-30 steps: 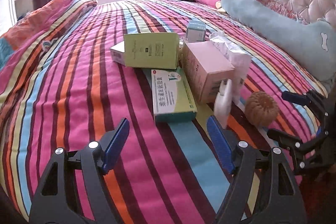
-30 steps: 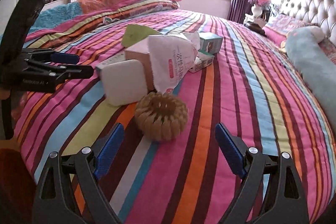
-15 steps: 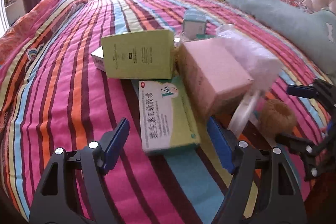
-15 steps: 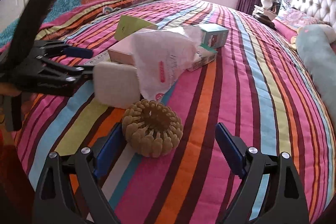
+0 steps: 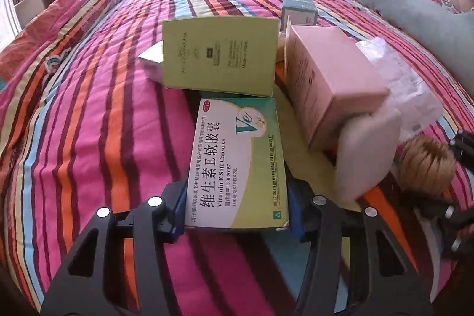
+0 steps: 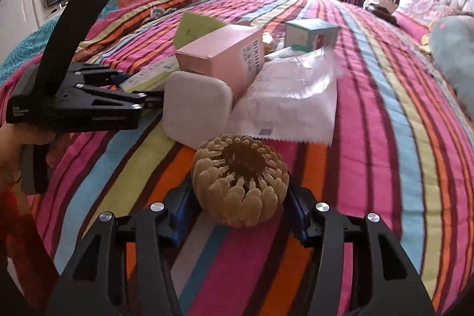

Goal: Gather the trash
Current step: 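Grasp the Vitamin E box with left gripper while right grasps tan round brush, then carry Vitamin E box and brush over the wastebasket and release both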

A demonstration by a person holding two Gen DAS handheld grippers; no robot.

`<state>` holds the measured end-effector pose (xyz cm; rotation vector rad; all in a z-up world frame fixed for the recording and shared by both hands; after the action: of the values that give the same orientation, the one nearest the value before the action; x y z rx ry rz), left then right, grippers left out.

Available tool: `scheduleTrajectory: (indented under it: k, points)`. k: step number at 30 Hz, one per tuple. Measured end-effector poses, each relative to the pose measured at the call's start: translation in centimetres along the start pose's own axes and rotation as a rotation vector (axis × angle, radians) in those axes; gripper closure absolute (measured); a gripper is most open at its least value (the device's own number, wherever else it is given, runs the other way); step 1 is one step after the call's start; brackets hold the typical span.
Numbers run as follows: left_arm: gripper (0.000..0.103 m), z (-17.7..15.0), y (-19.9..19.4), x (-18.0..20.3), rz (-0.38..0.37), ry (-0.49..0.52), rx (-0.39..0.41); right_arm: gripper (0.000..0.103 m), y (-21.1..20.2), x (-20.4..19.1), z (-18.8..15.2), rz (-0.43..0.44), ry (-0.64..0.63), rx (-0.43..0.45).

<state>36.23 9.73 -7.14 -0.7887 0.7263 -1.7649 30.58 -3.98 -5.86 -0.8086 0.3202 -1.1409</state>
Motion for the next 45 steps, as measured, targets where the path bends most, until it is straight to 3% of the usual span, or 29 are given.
scheduleTrajectory:
  k: [7,11,18,22,27,31,34,37,43,45]
  points:
    - [0.051,-3.8,-6.0,0.9,-0.028,-0.049,0.122,0.052,-3.7,4.1,-2.8,-0.038,0.098,0.028]
    - [0.051,-6.0,-9.7,3.5,-0.071,-0.032,0.184,0.052,-5.9,5.3,-4.4,-0.030,0.151,0.052]
    - [0.051,-11.3,-14.4,9.7,-0.153,0.012,0.229,0.052,-12.3,2.6,-7.3,0.054,0.148,0.119]
    - [0.051,-16.7,-17.1,14.0,-0.199,0.025,0.221,0.052,-16.0,-0.3,-10.8,0.105,0.119,0.125]
    - [0.051,-25.4,-16.8,18.2,-0.273,-0.016,0.091,0.052,-17.7,-4.3,-18.1,0.169,0.111,0.003]
    - [0.051,-33.8,-11.1,19.5,-0.297,-0.086,-0.164,0.052,-14.1,-6.9,-25.6,0.195,0.113,-0.216]
    - [0.051,-37.6,-6.8,19.4,-0.299,-0.135,-0.308,0.051,-10.6,-8.0,-29.8,0.166,0.088,-0.350]
    - [0.051,-39.2,-4.2,19.6,-0.315,-0.160,-0.383,0.051,-8.2,-9.1,-32.3,0.165,0.058,-0.437]
    - [0.049,-40.1,-2.5,19.7,-0.324,-0.164,-0.454,0.046,-6.6,-10.6,-33.2,0.159,-0.003,-0.481]
    - [0.031,-40.7,-2.0,19.5,-0.288,-0.157,-0.479,0.031,-6.7,-10.5,-33.9,0.141,-0.007,-0.484]
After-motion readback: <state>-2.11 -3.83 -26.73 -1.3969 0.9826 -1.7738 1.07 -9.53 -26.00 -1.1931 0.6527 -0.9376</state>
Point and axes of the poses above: each gripper's, at about its wrist camera, not at the fingertips, and y roughly the way its jaws point, x to its right, z to its top, the point moved 9 cm from there along y, roughly the way its jaws point, and after that the axes turned 15 degrees about -z, right-handed, at the moved point
